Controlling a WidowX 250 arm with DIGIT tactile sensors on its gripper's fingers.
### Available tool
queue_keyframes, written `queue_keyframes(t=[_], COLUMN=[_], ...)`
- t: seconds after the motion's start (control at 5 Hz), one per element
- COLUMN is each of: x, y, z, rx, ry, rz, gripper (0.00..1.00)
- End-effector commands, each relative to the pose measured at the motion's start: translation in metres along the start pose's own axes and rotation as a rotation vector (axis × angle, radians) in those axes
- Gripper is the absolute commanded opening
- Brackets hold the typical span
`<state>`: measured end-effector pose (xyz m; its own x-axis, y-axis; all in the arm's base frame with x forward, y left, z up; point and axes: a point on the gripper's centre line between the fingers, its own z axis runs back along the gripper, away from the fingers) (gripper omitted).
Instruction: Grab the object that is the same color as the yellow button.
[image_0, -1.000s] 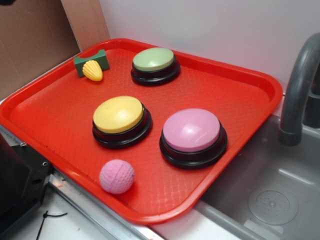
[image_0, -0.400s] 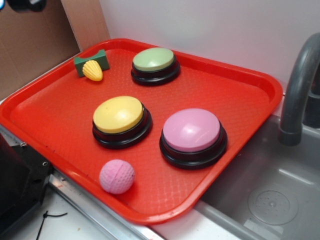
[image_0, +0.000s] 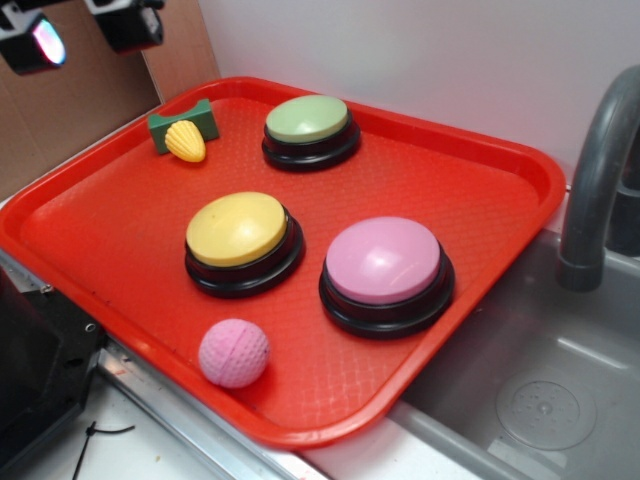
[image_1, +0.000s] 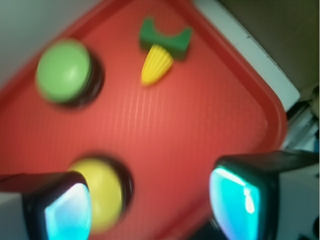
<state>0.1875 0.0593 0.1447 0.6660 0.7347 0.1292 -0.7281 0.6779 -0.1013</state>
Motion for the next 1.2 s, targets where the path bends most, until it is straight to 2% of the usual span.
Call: queue_keyframes(t=[0.0,0.2,0.4,0.6,0.8,1.0], x=[0.055,0.071,0.083,0.087,0.090,0.089], y=[0.005,-0.002,-0.003,-0.003,-0.006,-0.006], z=[-0.060,-0.092,-0.107,-0.123,-0.123,-0.124], rx=[0.013,0.006,0.045,0.101,0.104,0.110], ry=[-0.163,-0.201,-0.265,-0.300,-0.304,-0.318], rz=[0.264,0.343,0.392,0.475,0.455,0.470], gripper=[1.00,1.00,1.00,1.00,1.00,0.00])
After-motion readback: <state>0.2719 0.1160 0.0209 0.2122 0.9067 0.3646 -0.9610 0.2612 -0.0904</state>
